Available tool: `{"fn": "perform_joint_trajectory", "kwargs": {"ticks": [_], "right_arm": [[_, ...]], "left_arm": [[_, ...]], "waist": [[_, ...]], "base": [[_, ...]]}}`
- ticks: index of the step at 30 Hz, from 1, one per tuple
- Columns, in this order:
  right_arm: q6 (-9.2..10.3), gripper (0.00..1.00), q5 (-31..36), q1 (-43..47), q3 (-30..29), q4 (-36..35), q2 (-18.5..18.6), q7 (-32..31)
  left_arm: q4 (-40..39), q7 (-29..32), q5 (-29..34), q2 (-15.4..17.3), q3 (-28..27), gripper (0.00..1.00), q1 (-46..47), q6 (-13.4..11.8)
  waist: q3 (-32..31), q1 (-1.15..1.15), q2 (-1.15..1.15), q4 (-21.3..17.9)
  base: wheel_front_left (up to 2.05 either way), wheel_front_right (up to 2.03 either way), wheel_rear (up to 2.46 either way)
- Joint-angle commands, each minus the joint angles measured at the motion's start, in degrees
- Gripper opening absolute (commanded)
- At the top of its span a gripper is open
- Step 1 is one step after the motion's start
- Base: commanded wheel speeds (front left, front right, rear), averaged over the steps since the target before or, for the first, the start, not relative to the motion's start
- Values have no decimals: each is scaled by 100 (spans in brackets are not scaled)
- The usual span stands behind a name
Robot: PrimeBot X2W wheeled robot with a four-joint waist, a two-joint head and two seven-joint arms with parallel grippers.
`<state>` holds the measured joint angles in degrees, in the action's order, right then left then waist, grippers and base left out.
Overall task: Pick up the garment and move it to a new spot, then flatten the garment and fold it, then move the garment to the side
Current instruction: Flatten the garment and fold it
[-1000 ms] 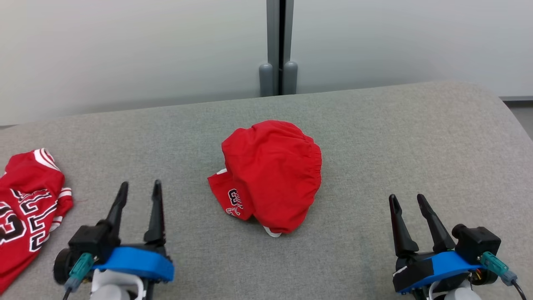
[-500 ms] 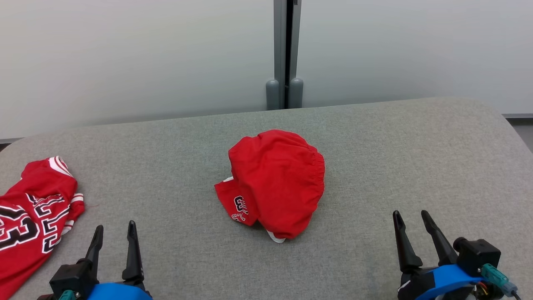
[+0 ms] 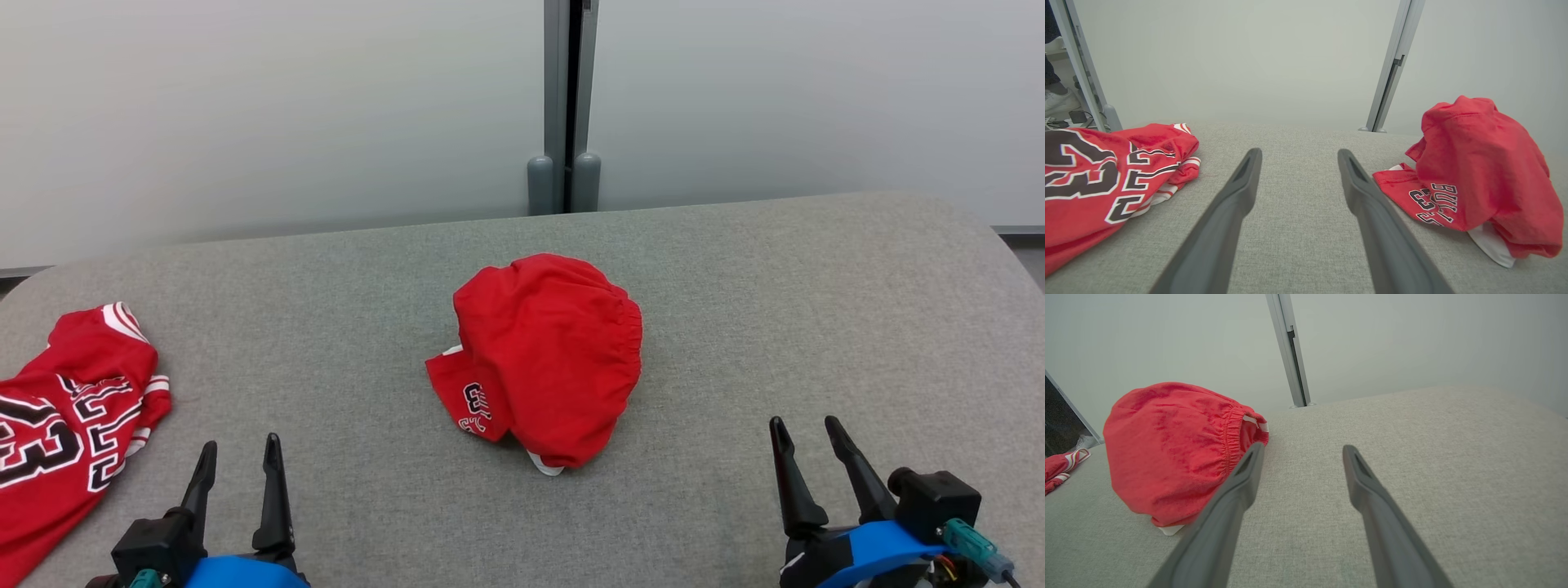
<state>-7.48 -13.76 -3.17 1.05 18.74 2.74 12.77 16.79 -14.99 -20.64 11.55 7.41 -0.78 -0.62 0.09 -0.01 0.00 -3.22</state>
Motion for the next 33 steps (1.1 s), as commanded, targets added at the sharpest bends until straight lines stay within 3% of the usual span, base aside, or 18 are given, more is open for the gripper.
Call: {"fn": "perform_joint_trajectory", "kwargs": {"ticks": [1,7,15,21,30,31,32,33], "right_arm": [[-2,100,-43,75,-14,-2,26,11],[-3,100,-37,18,-30,-47,26,-3],[-3,100,-49,-149,-2,-92,26,-2],[-3,100,-129,-316,173,-39,25,58],[-3,100,-312,-524,387,129,27,167],[-2,100,-326,-542,387,152,26,182],[-3,100,-344,-569,396,168,26,196],[-3,100,-360,-586,388,184,26,203]], "left_arm": [[-7,-29,15,-5,-5,100,39,13],[-55,73,85,-13,118,100,157,-17],[-108,855,123,-319,719,100,996,246],[223,1529,-121,-600,972,100,1727,363],[865,1986,-587,-755,999,100,2261,369],[918,2017,-588,-756,1039,16,2305,403],[968,2039,-613,-760,1071,0,2346,430],[989,2020,-622,-765,1108,0,2391,473]], "waist": [[3,1,0,4],[80,1,0,12],[383,1,0,-111],[671,1,0,-385],[976,1,0,-913],[991,1,0,-956],[1002,1,0,-995],[1005,1,0,-1025]], "base": [[0,0,0],[0,0,0],[0,0,0],[0,0,0],[0,0,0],[0,0,0],[0,0,0],[0,0,0]]}}
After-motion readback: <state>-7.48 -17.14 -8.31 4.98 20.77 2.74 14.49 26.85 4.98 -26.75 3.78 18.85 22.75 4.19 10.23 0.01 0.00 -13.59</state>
